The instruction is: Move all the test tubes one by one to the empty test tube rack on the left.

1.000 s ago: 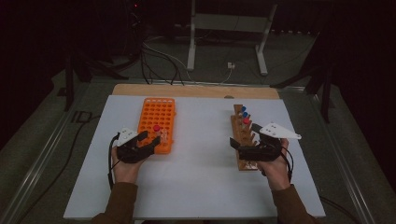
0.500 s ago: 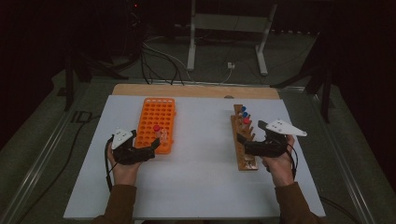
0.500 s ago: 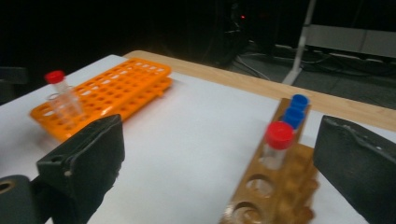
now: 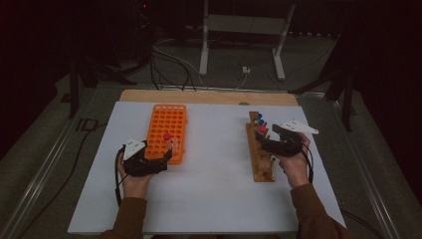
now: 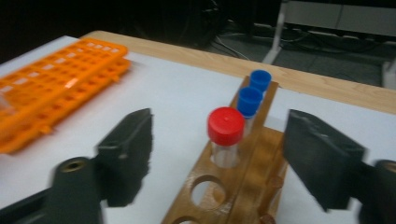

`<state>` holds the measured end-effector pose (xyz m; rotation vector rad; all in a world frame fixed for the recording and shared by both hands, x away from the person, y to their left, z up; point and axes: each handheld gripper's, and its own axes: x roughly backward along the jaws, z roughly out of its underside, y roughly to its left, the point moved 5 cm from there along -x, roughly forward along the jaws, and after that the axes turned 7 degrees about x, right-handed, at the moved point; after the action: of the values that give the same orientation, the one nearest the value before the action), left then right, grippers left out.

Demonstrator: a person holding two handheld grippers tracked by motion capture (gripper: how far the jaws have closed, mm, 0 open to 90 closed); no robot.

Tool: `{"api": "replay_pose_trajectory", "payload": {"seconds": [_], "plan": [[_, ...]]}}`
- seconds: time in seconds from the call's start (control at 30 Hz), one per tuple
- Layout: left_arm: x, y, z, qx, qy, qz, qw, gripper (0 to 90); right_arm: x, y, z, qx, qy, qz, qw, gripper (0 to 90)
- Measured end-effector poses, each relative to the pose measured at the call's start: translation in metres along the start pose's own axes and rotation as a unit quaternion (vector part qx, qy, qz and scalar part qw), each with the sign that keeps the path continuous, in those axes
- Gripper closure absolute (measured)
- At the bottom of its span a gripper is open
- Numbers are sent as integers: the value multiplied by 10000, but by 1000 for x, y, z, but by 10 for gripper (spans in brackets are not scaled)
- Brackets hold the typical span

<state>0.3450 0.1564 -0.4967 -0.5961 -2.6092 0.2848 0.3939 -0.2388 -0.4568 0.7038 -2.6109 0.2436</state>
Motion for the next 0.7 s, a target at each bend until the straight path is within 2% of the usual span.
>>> {"api": "replay_pose_trajectory", "payload": {"seconds": [0.13, 0.3, 0.4, 0.47, 0.57, 0.7], "plan": [[1, 1, -1, 7, -47, -26, 10000, 6, -9, -1, 4, 102, 126, 76, 9998, 410], [1, 1, -1, -15, -40, -47, 10000, 6, -20, -3, 10, 73, 326, 132, 9994, 537], [1, 1, -1, -9, -44, -60, 10000, 6, -26, -4, 13, 39, 404, 158, 9991, 596], [3, 1, -1, -39, -108, -146, 9998, 7, -29, -2, 14, 39, 445, 163, 9989, 646], [5, 2, -2, -17, -165, -169, 9997, 7, -33, 1, 15, 112, 509, 189, 9985, 691], [6, 3, -2, -11, -164, -186, 9997, 7, -35, 0, 16, 41, 497, 266, 9984, 736]]}}
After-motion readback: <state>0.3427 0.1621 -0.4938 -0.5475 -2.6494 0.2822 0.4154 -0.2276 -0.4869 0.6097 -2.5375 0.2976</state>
